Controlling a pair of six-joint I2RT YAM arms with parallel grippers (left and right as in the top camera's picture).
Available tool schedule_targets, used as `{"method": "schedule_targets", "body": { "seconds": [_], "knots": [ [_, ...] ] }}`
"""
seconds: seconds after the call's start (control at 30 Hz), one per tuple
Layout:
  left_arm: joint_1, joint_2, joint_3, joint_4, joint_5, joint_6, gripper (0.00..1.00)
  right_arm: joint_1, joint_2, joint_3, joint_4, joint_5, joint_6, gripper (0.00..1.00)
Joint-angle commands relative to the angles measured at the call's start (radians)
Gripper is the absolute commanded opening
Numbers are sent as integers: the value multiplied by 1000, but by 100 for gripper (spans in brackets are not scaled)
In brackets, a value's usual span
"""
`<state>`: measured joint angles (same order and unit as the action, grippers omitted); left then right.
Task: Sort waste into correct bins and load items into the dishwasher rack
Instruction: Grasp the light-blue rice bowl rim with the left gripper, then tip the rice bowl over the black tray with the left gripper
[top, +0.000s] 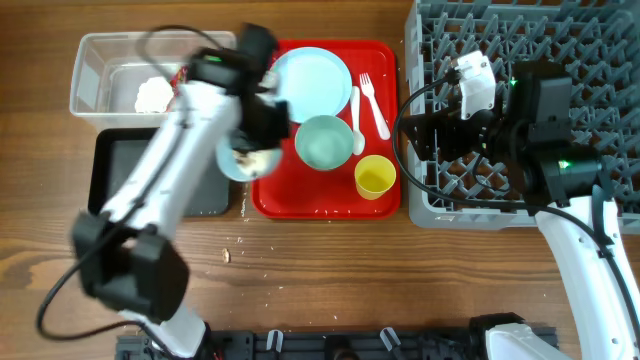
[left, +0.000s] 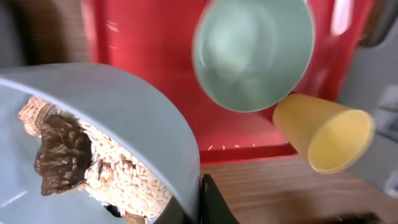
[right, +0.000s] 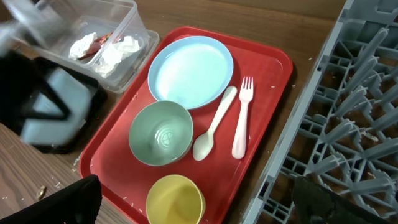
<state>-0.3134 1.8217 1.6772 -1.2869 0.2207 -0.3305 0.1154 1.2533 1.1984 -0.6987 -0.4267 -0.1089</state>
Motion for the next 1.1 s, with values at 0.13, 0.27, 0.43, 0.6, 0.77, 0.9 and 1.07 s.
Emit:
{"method": "schedule_targets", "body": {
  "seconds": [0.13,0.27,0.43,0.6,0.77,0.9,1.07],
  "knots": [
    [386,0,-39,-45,329,359,4,4,11,17,7,-16,7,100],
    [583,1,-132,-34,517,521,4,4,11,17,10,-16,7,100],
    [790,1,-301,170,669,582,4,4,11,17,30,-16,7,100],
    [894,2,-401,294,793,582,4,4,13,17,35,-16,8,100],
    [928,2,-415,312,872,583,4,4,21,17,35,-16,8,100],
    [928,2,-415,330,959,585,4,4,27,17,35,-16,8,100],
    [928,2,-415,330,1183,584,4,4,33,17,32,-16,15,100]
  ]
}}
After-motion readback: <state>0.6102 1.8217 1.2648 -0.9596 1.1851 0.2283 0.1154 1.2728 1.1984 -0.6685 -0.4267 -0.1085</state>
